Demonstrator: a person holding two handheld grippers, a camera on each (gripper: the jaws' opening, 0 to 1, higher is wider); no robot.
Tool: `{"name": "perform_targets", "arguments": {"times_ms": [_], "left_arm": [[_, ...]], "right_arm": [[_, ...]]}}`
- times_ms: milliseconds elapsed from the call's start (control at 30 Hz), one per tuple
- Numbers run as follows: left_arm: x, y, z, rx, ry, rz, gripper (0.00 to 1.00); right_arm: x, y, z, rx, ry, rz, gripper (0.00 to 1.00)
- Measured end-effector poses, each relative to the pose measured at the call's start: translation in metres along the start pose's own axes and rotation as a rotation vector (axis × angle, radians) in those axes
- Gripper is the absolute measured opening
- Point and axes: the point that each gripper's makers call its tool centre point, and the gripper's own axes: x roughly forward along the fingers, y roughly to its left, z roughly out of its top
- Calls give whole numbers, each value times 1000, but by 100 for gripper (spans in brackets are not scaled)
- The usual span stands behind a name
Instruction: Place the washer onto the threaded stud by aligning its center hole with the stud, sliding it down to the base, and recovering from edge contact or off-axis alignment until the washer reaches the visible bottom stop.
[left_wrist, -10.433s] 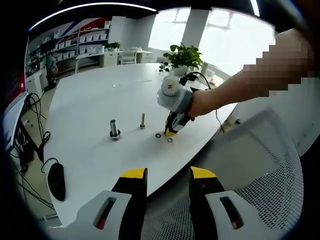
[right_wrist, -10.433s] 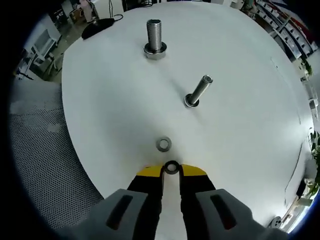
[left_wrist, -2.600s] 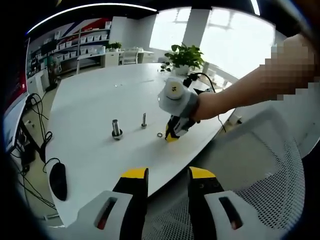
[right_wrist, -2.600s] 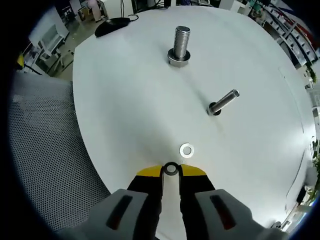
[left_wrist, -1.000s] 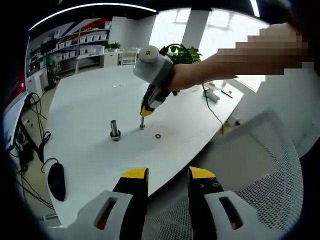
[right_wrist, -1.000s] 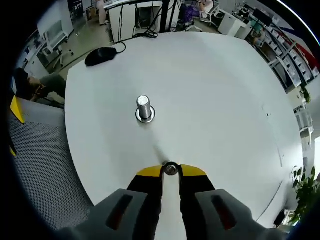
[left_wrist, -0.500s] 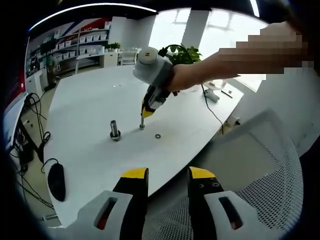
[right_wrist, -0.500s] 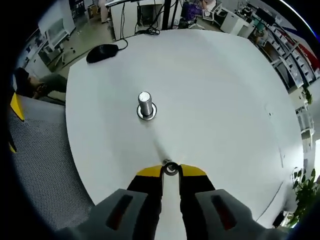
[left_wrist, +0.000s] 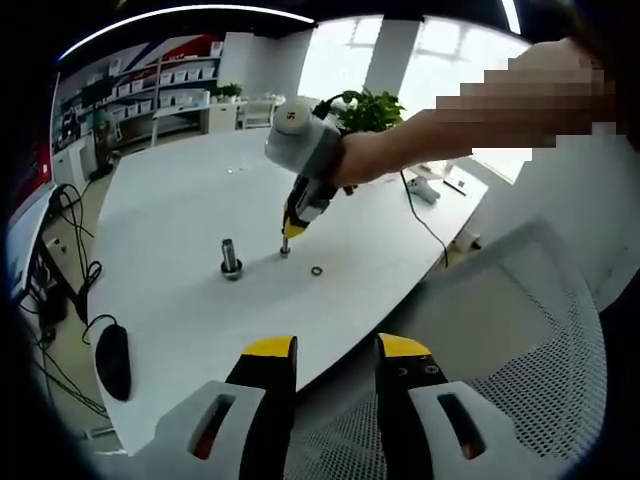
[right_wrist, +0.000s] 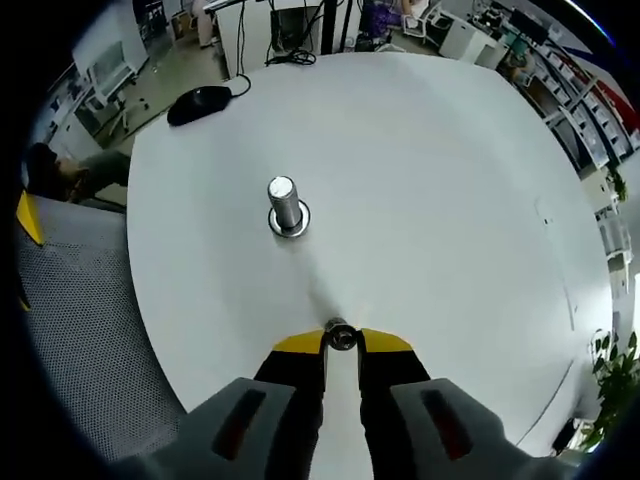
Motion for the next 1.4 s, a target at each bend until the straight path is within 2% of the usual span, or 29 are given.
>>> {"name": "perform_targets", "arguments": {"times_ms": [133, 500, 733, 800, 933, 1033, 1267, 1400], "left_arm": [[0, 0, 0, -1, 4, 0, 29], [-1, 1, -2, -11, 10, 4, 29], [0, 3, -2, -16, 5, 12, 29], [0, 3, -2, -15, 7, 13, 29], [0, 4, -3, -17, 9, 13, 29], [0, 3, -2, -18, 8, 12, 29], [-1, 2, -2, -14, 6, 7, 29], [0, 1, -1, -13, 5, 3, 29]], "right_arm": [[4, 3, 0, 3, 9, 11, 14], [19, 13, -15, 25, 44, 34, 14], [30, 9, -15, 23, 48, 44, 15], [24, 9, -14, 35, 50, 42, 17], [38, 5, -16, 35, 43, 36, 21], [26, 4, -15, 52, 31, 33, 22], [18, 13, -37, 64, 64, 34, 24], [11, 32, -53, 86, 83, 53, 24]]}}
